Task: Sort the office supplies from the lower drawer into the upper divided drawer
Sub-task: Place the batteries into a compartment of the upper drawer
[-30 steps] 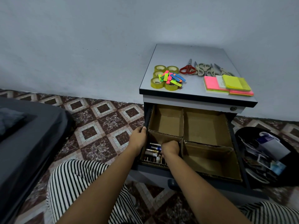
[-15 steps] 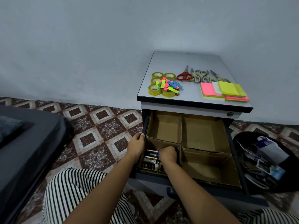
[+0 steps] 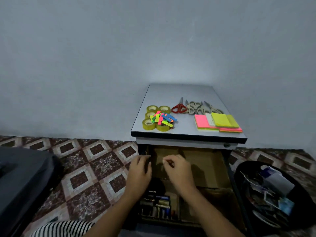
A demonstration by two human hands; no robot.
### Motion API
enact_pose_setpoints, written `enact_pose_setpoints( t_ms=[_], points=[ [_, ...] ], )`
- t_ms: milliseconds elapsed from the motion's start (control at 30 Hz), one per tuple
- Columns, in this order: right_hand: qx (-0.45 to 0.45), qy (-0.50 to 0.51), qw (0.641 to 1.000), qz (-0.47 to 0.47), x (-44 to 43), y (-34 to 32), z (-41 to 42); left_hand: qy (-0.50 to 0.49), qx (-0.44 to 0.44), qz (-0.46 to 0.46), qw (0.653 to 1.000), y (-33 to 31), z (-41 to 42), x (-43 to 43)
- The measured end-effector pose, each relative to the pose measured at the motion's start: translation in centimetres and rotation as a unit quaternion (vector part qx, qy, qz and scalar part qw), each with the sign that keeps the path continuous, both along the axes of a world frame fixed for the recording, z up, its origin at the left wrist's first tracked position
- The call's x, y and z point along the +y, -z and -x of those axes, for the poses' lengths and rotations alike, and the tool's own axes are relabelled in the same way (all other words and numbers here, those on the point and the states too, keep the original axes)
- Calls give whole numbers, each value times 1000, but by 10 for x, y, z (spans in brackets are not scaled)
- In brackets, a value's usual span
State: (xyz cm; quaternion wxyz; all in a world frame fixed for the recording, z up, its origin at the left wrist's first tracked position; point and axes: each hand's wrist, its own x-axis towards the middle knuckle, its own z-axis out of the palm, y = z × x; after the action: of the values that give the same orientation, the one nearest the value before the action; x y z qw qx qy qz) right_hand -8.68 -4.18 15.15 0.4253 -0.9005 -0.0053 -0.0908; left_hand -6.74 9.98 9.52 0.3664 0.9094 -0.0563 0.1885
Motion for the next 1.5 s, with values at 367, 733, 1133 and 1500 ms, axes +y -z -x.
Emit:
enact_pose_setpoints(
  t_ms=[367, 733, 1133, 1500],
  points=[
    [-101, 27, 984, 144, -40, -56, -80, 46, -74, -50, 995, -57, -56, -63],
    [-30, -16, 966, 257, -36, -47, -109, 53, -61, -37, 996, -64, -72, -68],
    [-54, -38, 950, 304, -38, -48, -115, 64, -58, -24, 996, -67, -76, -65],
    [-96, 25, 970, 222, -43, -42, -90, 62, -10, 11, 998, -68, -65, -65]
  ],
)
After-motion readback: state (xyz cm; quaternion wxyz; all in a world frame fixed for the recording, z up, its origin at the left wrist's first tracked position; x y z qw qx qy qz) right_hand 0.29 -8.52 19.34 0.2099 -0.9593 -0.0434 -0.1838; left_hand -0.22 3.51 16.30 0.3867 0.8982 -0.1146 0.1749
